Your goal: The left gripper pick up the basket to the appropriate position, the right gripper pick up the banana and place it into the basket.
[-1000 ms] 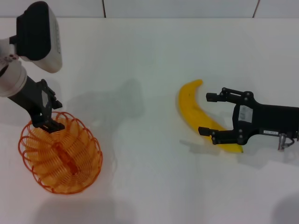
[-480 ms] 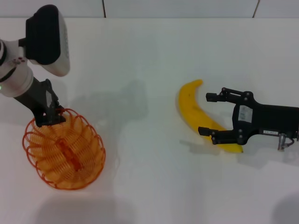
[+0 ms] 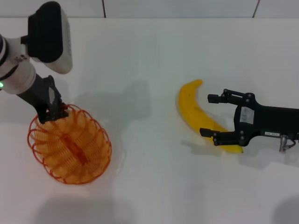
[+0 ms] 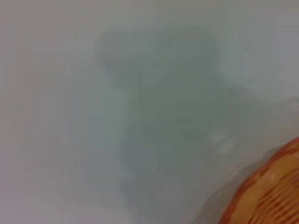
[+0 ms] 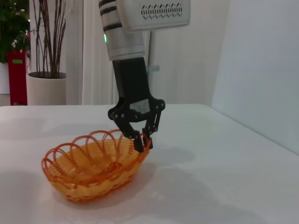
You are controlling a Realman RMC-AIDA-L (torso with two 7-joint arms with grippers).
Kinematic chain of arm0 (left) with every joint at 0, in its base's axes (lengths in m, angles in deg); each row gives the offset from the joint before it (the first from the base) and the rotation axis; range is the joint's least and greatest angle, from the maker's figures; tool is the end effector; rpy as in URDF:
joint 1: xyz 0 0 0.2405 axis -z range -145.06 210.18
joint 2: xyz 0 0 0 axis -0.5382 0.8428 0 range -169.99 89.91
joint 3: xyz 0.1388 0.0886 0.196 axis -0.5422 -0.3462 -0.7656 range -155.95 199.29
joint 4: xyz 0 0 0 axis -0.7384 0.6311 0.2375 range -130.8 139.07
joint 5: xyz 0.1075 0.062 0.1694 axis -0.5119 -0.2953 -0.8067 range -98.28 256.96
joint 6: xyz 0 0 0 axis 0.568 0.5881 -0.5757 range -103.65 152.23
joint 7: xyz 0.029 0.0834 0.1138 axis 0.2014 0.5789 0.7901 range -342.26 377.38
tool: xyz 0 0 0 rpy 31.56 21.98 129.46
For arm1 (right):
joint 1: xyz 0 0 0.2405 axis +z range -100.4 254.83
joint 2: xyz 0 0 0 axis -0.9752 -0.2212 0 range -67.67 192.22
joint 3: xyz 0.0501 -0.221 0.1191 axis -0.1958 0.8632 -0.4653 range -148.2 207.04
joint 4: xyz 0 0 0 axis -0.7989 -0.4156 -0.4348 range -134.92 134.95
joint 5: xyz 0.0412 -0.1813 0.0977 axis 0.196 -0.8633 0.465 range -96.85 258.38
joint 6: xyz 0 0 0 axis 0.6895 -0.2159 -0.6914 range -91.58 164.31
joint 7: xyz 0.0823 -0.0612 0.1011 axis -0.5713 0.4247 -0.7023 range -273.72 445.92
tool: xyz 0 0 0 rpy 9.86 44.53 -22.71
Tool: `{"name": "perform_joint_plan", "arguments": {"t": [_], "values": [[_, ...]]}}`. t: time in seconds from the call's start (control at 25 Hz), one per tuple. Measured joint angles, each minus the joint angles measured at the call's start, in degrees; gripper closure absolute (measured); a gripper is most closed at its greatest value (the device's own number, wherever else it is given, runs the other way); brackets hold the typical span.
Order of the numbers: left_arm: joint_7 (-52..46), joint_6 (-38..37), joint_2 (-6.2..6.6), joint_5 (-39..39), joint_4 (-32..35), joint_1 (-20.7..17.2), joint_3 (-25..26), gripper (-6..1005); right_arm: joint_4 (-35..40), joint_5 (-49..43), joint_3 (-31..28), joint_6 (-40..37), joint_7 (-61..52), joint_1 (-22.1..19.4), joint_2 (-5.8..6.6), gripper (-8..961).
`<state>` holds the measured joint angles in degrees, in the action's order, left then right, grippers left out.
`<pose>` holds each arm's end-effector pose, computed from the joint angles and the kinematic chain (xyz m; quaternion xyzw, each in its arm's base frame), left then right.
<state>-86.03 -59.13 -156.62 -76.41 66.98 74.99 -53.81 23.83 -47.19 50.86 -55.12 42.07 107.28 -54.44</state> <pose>-0.2042 0.3927 0.0087 -0.9505 0.0042 0.2870 0.1186 0.3028 0.2983 -0.0107 -0.9563 0.0526 0.2236 0.1807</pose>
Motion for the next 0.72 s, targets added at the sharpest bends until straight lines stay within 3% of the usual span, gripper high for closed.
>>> {"name": "perform_joint_plan", "arguments": {"t": [0.28, 0.44, 0.72], "values": [[-0.9, -1.3, -0.01, 0.1, 3.5, -1.4, -0.2, 877, 0.0, 0.0, 0.0, 0.0, 0.0, -0.1, 0.0, 68], [-1.3, -5.8, 0.15, 1.6, 6.9, -2.3, 0.6, 892, 0.1, 0.1, -0.1, 0.0, 0.0, -0.4, 0.0, 68], [-2.1, -16.6, 0.31, 6.4, 17.3, -6.3, 7.9, 909, 0.1, 0.1, -1.6, 0.0, 0.0, -0.9, 0.06, 68]]}}
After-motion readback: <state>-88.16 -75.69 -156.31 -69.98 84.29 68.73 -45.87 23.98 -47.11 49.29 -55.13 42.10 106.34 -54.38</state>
